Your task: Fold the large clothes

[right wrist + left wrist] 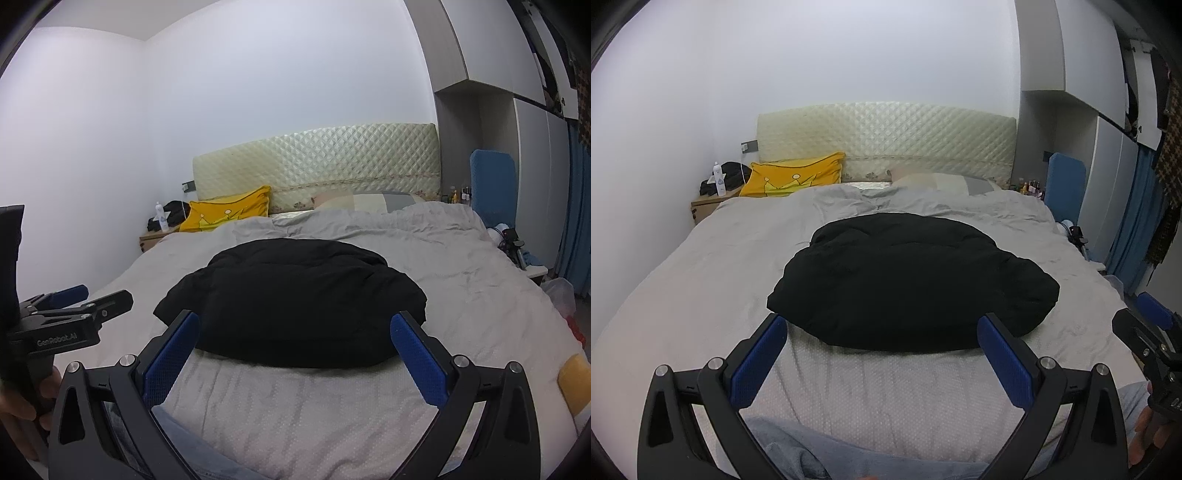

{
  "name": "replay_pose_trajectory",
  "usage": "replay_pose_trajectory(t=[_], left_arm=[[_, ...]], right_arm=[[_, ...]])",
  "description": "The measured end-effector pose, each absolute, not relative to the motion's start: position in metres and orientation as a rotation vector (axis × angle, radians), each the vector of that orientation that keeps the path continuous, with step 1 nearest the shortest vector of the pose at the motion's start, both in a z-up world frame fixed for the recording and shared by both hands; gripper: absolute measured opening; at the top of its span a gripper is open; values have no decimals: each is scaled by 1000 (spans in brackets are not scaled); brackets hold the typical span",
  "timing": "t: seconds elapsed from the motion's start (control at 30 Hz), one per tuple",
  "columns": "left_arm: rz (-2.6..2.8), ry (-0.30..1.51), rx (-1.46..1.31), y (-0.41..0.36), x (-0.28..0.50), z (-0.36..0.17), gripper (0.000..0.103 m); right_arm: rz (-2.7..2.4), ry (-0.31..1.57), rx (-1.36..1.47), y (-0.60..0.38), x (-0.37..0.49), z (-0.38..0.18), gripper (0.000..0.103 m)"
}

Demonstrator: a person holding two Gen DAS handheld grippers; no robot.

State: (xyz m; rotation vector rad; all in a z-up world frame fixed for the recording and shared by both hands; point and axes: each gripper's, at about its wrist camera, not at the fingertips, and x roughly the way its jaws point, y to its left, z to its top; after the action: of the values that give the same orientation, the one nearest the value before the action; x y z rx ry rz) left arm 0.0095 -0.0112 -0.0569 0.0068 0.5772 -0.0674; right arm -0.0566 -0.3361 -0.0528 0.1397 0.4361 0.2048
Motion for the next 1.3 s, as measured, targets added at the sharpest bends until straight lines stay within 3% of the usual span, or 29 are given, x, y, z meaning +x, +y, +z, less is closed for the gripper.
replay_pose_trajectory(t=[1.3], left_arm=[[-77,578,-5,-7,2,-54,103]], right_arm=[[179,420,110,-336,-67,-45,103]])
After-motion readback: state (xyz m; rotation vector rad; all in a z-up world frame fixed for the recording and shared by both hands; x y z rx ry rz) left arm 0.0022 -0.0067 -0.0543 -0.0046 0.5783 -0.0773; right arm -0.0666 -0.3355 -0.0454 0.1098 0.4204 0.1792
